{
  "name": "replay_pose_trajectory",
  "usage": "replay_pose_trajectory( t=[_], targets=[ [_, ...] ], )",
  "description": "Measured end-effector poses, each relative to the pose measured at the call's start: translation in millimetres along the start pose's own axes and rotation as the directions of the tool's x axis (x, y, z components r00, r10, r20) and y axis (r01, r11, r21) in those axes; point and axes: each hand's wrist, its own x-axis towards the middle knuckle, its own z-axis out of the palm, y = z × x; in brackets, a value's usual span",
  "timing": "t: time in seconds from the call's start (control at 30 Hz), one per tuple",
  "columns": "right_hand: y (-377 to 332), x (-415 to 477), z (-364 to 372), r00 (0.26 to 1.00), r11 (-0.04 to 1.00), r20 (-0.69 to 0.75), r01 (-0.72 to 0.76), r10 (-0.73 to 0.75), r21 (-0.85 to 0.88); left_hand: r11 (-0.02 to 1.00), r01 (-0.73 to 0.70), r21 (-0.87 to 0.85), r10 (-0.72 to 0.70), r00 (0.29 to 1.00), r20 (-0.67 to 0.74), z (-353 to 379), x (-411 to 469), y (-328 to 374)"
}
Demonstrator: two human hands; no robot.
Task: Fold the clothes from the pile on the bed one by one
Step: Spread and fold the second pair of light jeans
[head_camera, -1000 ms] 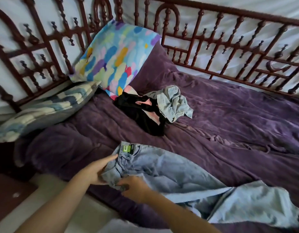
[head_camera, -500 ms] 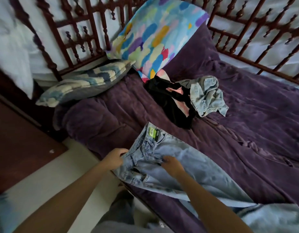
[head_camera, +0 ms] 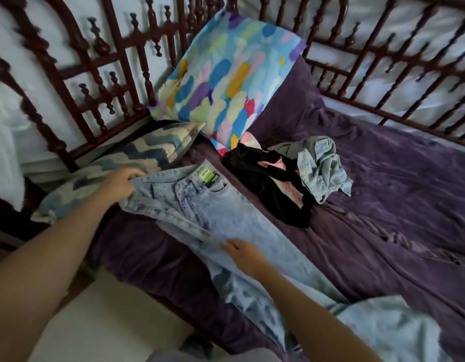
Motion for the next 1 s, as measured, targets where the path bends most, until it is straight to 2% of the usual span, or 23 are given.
replay_pose_trajectory(
  t=[0.1,0.17,0.23,0.3,0.37,0.4,0.47,0.53,0.6,0.67,0.73,0.77,0.83,0.9,0.93,0.97,1.0],
  targets=[
    [22.2,-1.3,27.2,0.986,0.978,0.107,-0.104,0.125,-0.179,0.967,0.172,0.189,-0.185,0.982,0.048,23.1,2.3,-58.3],
    [40.9,-6.1,41.1,0.971,0.964,0.148,-0.152,0.187,-0.218,0.862,0.206,0.463,-0.279,0.956,0.095,48.9,-6.2,-71.1],
    [55.4,-9.4,44.5,0.971,0.952,0.141,-0.153,0.195,-0.264,0.762,0.086,0.642,-0.192,0.976,0.098,74.6,-10.5,-60.2],
    [67.1,-10.5,39.5,0.977,0.932,0.078,-0.165,0.200,-0.324,0.746,-0.100,0.659,0.012,0.991,0.137,104.2,-12.5,-36.2],
    [81.7,-11.4,30.3,0.967,0.902,0.015,-0.233,0.256,-0.363,0.735,-0.301,0.607,0.188,0.952,0.243,137.5,-19.7,-4.5],
    [91.7,-12.7,25.4,0.958,0.883,-0.006,-0.266,0.286,-0.387,0.716,-0.417,0.560,0.271,0.905,0.329,156.3,-26.5,10.1],
    [114.9,-19.7,16.0,0.940,0.842,-0.027,-0.317,0.339,-0.436,0.671,-0.608,0.424,0.363,0.768,0.527,193.6,-47.4,35.2],
    [141.4,-30.7,8.7,0.922,0.807,-0.037,-0.355,0.384,-0.471,0.650,-0.695,0.309,0.316,0.616,0.722,223.8,-72.7,50.6],
    [168.7,-46.2,3.9,0.903,0.770,-0.045,-0.389,0.426,-0.506,0.615,-0.726,0.307,0.200,0.520,0.830,244.1,-94.2,56.0],
    [192.0,-63.8,2.6,0.884,0.747,-0.039,-0.416,0.466,-0.519,0.578,-0.747,0.329,0.199,0.520,0.831,251.3,-104.1,58.0],
    [207.9,-82.0,3.8,0.878,0.727,-0.032,-0.416,0.478,-0.547,0.618,-0.730,0.291,0.229,0.521,0.822,252.0,-104.7,61.1],
    [215.3,-90.2,4.5,0.872,0.708,-0.010,-0.404,0.489,-0.579,0.650,-0.715,0.258,0.208,0.494,0.844,251.9,-102.6,64.3],
    [227.7,-105.9,5.8,0.812,0.684,0.133,-0.375,0.568,-0.626,0.703,-0.682,0.203,0.093,0.371,0.924,251.9,-98.4,70.0],
    [235.5,-119.5,6.2,0.680,0.700,0.306,-0.428,0.667,-0.572,0.720,-0.666,0.197,-0.073,0.210,0.975,253.8,-96.8,76.1],
    [240.0,-123.8,4.9,0.625,0.708,0.360,-0.496,0.693,-0.502,0.708,-0.668,0.229,-0.171,0.153,0.973,256.7,-96.1,79.4],
    [244.1,-125.9,2.1,0.614,0.713,0.366,-0.565,0.700,-0.415,0.688,-0.673,0.272,-0.253,0.129,0.959,260.8,-95.5,83.2],
    [247.4,-125.6,-3.2,0.660,0.725,0.304,-0.605,0.688,-0.328,0.658,-0.682,0.318,-0.304,0.146,0.941,265.6,-95.1,88.4]
  ],
)
